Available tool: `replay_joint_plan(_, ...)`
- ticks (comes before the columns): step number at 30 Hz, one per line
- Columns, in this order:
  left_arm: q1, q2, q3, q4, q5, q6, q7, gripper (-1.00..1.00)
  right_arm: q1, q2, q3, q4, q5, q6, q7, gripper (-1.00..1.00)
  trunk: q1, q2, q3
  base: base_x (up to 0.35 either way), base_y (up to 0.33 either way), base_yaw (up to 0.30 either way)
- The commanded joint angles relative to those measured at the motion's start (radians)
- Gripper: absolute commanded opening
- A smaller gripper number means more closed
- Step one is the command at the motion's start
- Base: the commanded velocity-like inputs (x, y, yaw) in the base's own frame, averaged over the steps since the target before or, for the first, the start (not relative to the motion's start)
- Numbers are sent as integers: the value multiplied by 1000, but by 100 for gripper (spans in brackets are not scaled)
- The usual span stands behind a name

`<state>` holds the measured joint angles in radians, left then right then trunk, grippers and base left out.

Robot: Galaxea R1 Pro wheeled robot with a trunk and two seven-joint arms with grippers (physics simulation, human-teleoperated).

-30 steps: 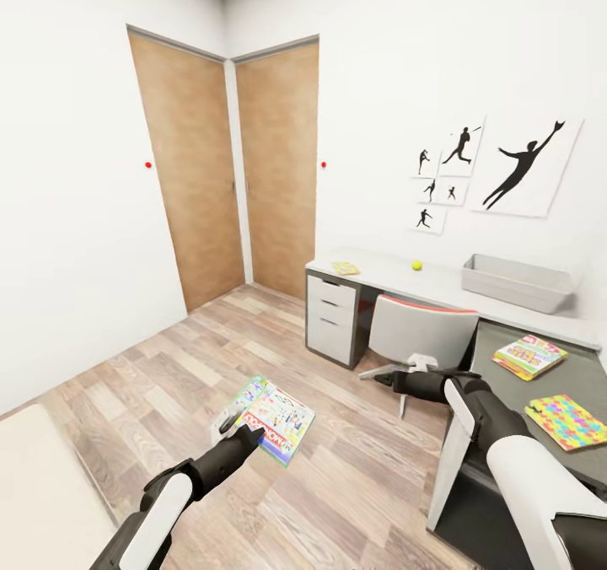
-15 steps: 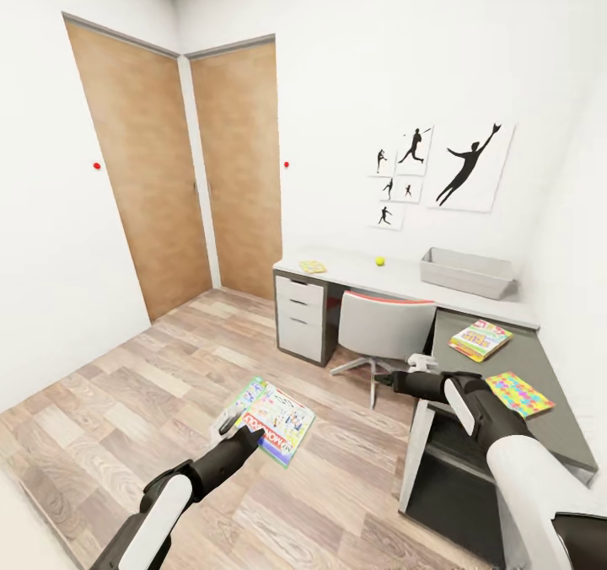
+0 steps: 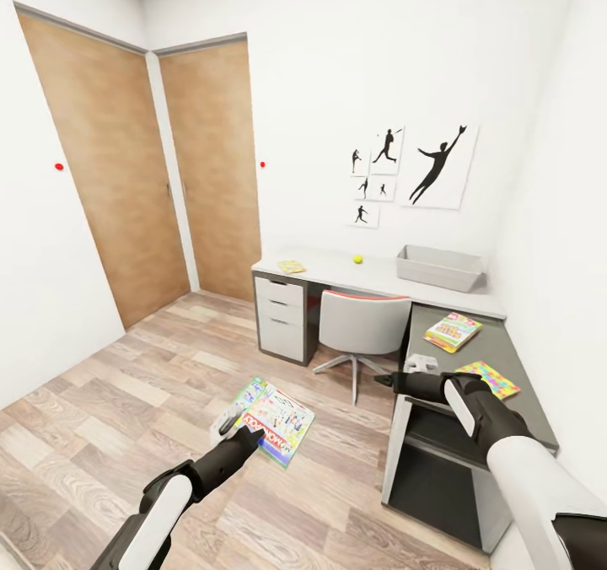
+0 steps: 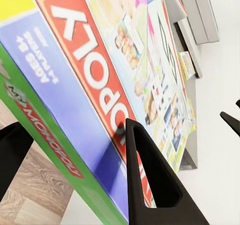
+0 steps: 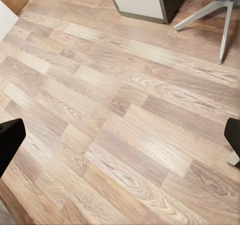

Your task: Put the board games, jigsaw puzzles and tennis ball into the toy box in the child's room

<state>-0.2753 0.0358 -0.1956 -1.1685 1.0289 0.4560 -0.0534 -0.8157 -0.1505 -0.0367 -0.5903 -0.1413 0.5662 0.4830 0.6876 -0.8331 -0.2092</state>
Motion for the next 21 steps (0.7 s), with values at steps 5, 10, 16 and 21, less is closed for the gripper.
replay_joint_plan(5, -1, 0, -1, 1, 3, 3, 1, -100, -1, 2, -2, -2, -7, 6, 3, 100, 0, -1, -1, 0, 0, -19)
replay_joint_plan(10, -1, -1, -1, 2, 3, 3, 1, -100, -3, 4, -3, -12, -7, 5, 3, 100, 0, -1, -1, 0, 0, -7)
replay_joint_plan(16, -1, -1, -1, 2, 3, 3, 0, -100, -3, 4, -1, -18, -6, 6, 3, 100, 0, -1, -1, 0, 0, -93)
replay_joint_plan(21, -1, -1, -1, 3, 4, 3, 0, -100, -3, 5, 0, -19, -6, 7, 3, 100, 0, -1, 1, 0, 0, -221)
